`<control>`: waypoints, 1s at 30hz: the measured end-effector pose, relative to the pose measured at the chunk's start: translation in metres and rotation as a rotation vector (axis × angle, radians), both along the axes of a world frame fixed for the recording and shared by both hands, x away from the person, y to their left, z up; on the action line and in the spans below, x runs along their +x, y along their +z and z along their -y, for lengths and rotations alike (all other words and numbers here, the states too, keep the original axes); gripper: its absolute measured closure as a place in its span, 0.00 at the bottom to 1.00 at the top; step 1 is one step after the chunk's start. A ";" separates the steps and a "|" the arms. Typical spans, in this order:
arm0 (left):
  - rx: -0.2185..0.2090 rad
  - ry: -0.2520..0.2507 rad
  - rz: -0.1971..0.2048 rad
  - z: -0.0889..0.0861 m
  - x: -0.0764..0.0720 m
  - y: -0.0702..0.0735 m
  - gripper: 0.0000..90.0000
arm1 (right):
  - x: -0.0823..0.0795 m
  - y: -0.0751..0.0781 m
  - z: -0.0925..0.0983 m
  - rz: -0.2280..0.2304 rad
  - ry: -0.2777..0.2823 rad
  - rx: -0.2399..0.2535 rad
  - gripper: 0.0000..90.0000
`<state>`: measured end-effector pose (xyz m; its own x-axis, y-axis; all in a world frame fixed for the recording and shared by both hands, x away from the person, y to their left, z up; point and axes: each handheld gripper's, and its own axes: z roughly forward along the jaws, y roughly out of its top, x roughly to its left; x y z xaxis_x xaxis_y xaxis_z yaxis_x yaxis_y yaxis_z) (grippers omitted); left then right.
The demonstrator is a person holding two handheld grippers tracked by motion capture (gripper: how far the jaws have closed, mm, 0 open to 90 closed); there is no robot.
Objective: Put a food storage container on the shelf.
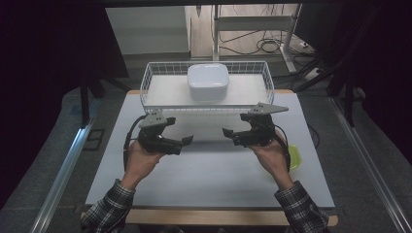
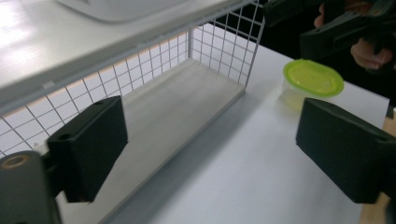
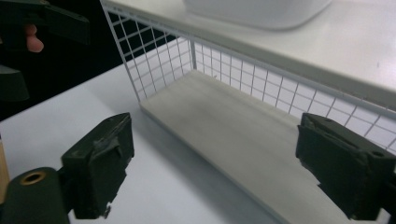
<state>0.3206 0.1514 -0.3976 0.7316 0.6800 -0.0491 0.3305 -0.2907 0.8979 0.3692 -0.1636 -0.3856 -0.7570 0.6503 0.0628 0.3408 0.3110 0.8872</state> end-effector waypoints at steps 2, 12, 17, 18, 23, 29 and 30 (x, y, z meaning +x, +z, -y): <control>0.021 0.006 0.006 0.002 -0.004 -0.007 0.06 | -0.002 -0.004 0.003 0.004 0.005 -0.009 0.10; 0.014 0.019 0.026 0.005 -0.026 -0.027 0.04 | -0.017 -0.022 0.017 -0.038 0.034 -0.005 0.02; -0.011 0.009 0.013 -0.001 -0.039 -0.041 0.04 | -0.027 -0.032 0.025 -0.038 0.063 0.023 0.01; -0.012 0.009 0.018 -0.002 -0.042 -0.043 0.04 | -0.029 -0.034 0.026 -0.043 0.064 0.028 0.01; -0.019 -0.001 -0.003 -0.006 -0.050 -0.053 0.05 | -0.037 -0.042 0.029 -0.052 0.066 0.014 0.02; 0.004 0.016 -0.006 -0.009 -0.063 -0.072 0.05 | -0.053 -0.053 0.031 -0.053 0.072 -0.002 0.03; 0.003 0.017 -0.013 -0.010 -0.066 -0.075 0.05 | -0.055 -0.054 0.031 -0.053 0.072 -0.003 0.03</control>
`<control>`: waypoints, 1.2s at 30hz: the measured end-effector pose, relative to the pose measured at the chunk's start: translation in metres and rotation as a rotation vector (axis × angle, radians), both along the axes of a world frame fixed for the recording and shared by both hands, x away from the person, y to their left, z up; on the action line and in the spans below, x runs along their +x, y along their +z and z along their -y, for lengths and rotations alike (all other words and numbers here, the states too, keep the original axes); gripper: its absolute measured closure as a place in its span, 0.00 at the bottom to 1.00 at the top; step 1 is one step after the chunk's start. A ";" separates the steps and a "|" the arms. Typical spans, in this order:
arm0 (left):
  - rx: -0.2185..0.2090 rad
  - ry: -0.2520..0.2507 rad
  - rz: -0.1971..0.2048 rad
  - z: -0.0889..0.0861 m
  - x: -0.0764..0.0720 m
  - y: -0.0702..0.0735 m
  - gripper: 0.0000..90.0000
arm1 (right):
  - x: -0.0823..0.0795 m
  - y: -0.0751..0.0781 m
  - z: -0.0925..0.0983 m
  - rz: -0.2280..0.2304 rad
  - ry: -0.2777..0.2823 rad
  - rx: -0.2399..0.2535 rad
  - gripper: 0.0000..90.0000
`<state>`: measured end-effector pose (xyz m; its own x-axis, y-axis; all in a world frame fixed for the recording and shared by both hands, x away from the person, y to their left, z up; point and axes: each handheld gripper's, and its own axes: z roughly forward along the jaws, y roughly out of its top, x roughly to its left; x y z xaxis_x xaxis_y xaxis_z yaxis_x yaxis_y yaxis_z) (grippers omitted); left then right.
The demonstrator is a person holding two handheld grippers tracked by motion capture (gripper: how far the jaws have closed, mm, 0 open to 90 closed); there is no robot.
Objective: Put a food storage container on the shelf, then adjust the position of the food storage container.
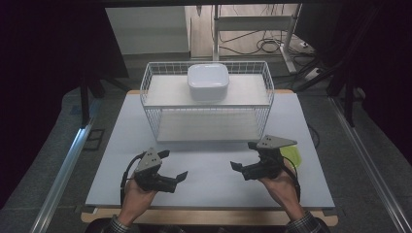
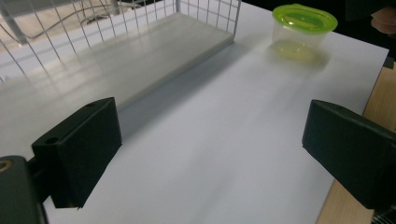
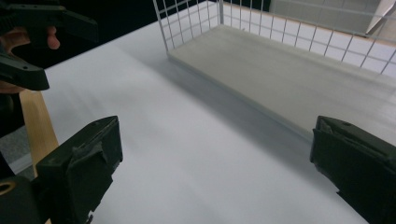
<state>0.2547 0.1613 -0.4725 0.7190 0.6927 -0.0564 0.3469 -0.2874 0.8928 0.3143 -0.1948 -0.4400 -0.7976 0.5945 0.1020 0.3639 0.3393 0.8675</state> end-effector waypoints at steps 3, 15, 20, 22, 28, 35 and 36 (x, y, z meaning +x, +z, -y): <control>0.021 0.005 -0.008 -0.002 -0.006 -0.007 0.05 | -0.007 -0.007 0.002 0.008 -0.012 -0.031 0.03; 0.086 0.059 -0.004 -0.014 -0.014 -0.024 0.04 | -0.017 -0.034 0.006 -0.022 -0.052 -0.116 0.03; 0.092 0.047 -0.010 -0.013 -0.013 -0.025 0.04 | -0.013 -0.034 0.009 -0.054 -0.098 -0.105 0.01; 0.089 0.039 -0.022 -0.013 -0.012 -0.027 0.04 | -0.010 -0.033 0.015 -0.082 -0.128 -0.105 0.06; 0.091 0.038 -0.022 -0.013 -0.011 -0.028 0.04 | -0.004 -0.026 0.038 -0.064 -0.198 -0.092 0.39; 0.100 0.031 -0.025 -0.011 -0.011 -0.031 0.04 | 0.004 -0.019 0.071 -0.079 -0.297 -0.105 0.73; 0.101 0.031 -0.025 -0.011 -0.011 -0.031 0.04 | 0.005 -0.019 0.076 -0.088 -0.314 -0.102 0.76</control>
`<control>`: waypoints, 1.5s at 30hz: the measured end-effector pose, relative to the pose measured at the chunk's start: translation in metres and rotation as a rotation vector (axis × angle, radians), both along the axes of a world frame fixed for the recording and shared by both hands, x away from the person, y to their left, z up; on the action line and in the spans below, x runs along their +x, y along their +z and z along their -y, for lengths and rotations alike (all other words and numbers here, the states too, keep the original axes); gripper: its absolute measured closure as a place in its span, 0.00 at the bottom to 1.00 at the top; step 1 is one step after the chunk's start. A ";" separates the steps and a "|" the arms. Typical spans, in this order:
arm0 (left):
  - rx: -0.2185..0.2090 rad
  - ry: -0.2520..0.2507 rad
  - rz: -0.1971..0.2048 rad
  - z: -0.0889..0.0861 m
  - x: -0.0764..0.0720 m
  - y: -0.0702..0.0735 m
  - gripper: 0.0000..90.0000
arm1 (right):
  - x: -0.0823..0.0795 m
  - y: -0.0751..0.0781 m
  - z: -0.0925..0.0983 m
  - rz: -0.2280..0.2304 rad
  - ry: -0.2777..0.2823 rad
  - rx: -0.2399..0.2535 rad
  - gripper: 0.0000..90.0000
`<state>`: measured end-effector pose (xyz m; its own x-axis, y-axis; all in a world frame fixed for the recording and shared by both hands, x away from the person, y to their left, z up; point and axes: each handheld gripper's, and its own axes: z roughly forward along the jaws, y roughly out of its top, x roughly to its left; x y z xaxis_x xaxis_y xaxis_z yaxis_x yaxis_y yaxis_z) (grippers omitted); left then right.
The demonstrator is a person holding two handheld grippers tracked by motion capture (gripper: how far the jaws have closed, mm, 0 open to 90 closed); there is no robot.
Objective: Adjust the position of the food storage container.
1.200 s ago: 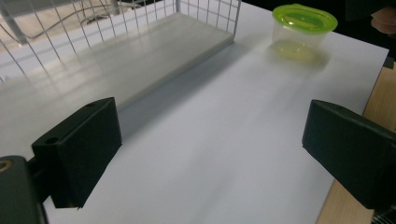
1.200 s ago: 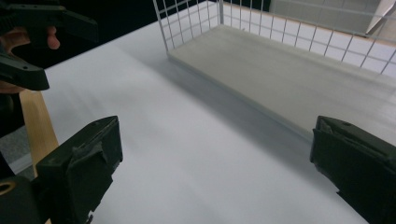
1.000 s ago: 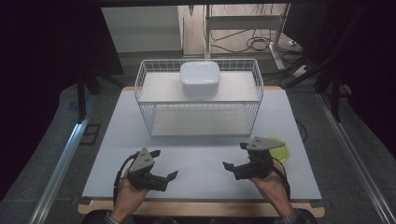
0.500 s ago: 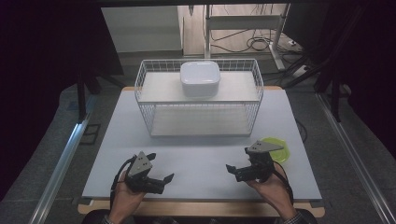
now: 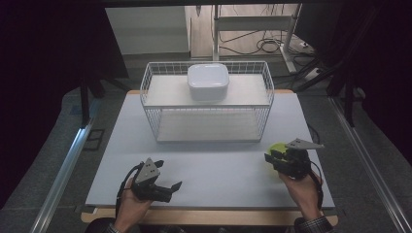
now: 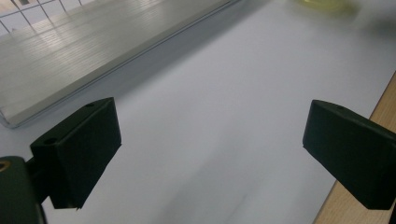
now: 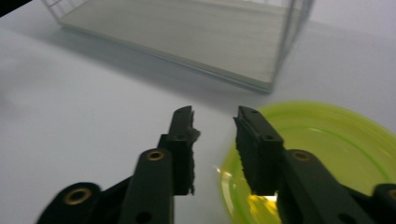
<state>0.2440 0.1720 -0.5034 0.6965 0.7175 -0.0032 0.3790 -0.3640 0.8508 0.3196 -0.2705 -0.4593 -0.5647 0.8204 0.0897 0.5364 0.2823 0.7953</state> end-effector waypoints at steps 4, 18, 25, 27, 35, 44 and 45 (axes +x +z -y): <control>0.004 -0.003 -0.001 0.000 0.000 -0.001 0.04 | 0.005 0.001 0.016 -0.022 -0.057 0.010 0.89; 0.023 -0.010 0.003 0.002 0.000 -0.003 0.04 | 0.017 -0.003 0.067 0.026 -0.247 -0.094 1.00; 0.023 -0.012 0.001 0.002 0.001 -0.003 0.04 | 0.020 -0.008 0.078 0.022 -0.282 -0.136 1.00; 0.027 -0.016 0.000 0.003 0.001 -0.003 0.04 | 0.021 -0.009 0.079 0.015 -0.283 -0.137 1.00; 0.041 -0.031 -0.006 0.007 0.000 -0.005 0.04 | 0.024 -0.015 0.078 -0.025 -0.270 -0.134 1.00; 0.045 -0.030 0.000 0.008 -0.001 -0.005 0.04 | 0.023 -0.017 0.066 -0.044 -0.234 -0.108 1.00; 0.046 -0.030 0.000 0.008 0.000 -0.005 0.04 | 0.023 -0.017 0.066 -0.044 -0.234 -0.108 1.00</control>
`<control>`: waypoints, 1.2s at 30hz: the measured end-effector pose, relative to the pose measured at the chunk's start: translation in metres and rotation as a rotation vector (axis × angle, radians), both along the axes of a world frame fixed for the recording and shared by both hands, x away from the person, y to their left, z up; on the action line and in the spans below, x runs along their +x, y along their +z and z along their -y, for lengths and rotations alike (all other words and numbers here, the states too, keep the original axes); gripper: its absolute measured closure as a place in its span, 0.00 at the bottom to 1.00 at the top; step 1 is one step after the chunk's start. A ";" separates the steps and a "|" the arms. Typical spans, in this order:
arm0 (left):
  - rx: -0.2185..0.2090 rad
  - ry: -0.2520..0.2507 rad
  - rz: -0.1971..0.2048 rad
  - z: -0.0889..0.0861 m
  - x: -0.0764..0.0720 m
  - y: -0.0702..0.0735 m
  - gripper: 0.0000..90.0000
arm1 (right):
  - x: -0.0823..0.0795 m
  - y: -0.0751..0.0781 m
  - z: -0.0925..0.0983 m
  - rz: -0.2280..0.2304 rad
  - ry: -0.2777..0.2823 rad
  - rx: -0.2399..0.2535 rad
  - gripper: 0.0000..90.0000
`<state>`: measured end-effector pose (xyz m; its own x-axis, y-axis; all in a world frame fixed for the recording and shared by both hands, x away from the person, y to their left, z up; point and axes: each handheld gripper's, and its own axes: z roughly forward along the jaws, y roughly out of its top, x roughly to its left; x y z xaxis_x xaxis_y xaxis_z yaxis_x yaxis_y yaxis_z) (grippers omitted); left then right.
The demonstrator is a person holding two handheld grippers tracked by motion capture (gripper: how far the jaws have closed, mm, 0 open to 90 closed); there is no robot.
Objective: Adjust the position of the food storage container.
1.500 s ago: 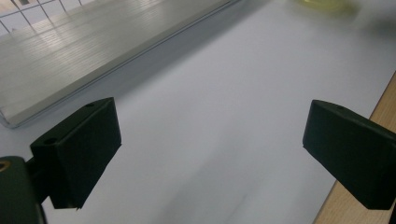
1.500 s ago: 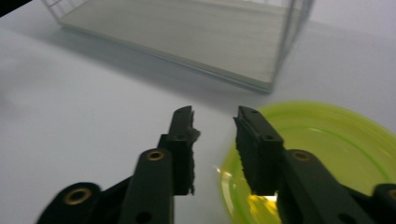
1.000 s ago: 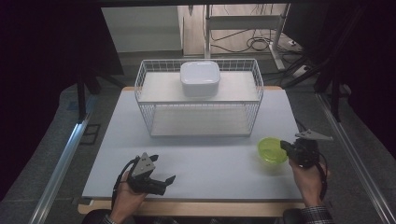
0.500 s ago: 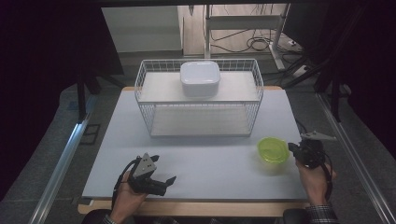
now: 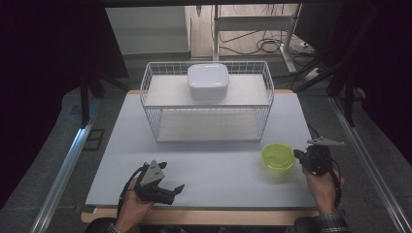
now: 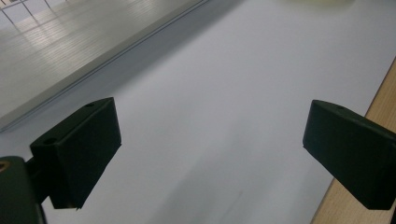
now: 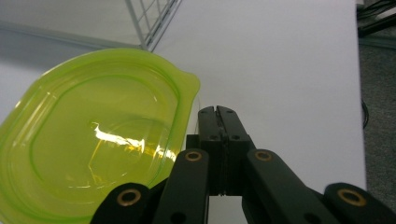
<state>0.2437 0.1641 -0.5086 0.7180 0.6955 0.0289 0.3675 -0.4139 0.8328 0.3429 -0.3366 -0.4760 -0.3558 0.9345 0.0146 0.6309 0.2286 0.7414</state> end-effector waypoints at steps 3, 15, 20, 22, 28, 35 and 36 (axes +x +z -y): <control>0.003 -0.002 0.001 0.000 0.000 0.000 0.04 | 0.001 -0.003 -0.007 -0.028 0.021 0.009 1.00; 0.005 -0.004 0.001 0.001 0.000 0.000 0.04 | -0.003 -0.005 -0.036 -0.062 0.109 0.048 1.00; 0.007 -0.005 0.003 0.001 -0.001 0.000 0.04 | -0.004 -0.005 -0.039 -0.061 0.122 0.042 1.00; 0.008 -0.003 0.005 0.001 -0.001 0.000 0.04 | -0.005 -0.006 -0.035 -0.061 0.115 0.027 0.99; 0.009 -0.001 0.009 0.001 -0.001 0.000 0.04 | -0.012 -0.012 -0.027 -0.113 0.101 0.038 1.00; 0.013 -0.002 0.009 0.002 -0.001 0.000 0.04 | -0.018 -0.019 -0.042 -0.145 0.156 0.021 1.00; 0.014 -0.002 0.009 0.002 -0.001 0.000 0.04 | -0.018 -0.020 -0.044 -0.151 0.165 0.013 1.00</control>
